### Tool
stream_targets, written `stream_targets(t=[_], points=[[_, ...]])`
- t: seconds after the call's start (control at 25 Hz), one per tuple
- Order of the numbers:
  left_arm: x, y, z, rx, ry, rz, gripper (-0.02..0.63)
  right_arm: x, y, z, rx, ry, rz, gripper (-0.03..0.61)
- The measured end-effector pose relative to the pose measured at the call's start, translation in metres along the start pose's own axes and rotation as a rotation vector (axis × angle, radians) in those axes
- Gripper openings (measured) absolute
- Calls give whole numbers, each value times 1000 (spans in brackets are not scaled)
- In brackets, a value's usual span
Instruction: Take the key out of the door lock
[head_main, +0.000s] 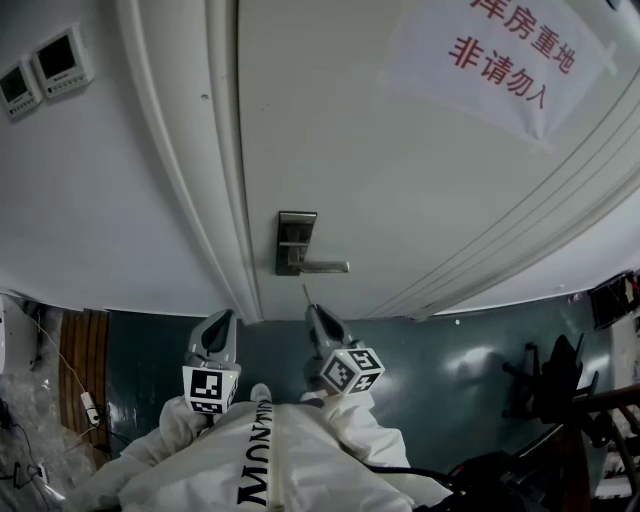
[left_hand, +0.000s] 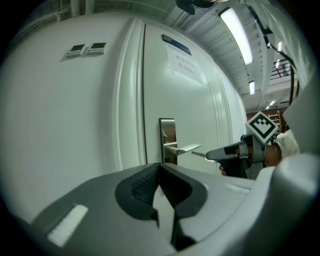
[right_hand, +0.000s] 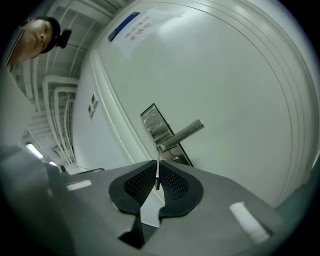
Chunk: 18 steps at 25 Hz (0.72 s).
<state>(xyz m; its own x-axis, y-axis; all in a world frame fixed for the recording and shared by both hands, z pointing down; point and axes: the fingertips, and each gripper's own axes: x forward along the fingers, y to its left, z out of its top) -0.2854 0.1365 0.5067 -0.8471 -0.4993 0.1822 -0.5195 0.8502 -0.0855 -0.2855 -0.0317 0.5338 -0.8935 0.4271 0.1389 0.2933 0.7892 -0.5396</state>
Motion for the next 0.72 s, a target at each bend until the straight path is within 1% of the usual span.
stream_targets(t=[0.16,0.32,0.44,0.6,0.72], points=[[4,-9,3,-9,0,6,0,-15,9,17,-193,-4,-40,23],[8,-13,3,-21,14,13,0,-28,17,30,-319,-21,-57,23],[14,-18,9,-15,4,15,0,-37,18,43,-393,-38,-78,23],[20,-27,14,-6,1,12,0,-51,15,61,-485,-61,-129,23],[24,-32,17,-1,3,15,0,-57,13,69,-495,-68,-136,23]])
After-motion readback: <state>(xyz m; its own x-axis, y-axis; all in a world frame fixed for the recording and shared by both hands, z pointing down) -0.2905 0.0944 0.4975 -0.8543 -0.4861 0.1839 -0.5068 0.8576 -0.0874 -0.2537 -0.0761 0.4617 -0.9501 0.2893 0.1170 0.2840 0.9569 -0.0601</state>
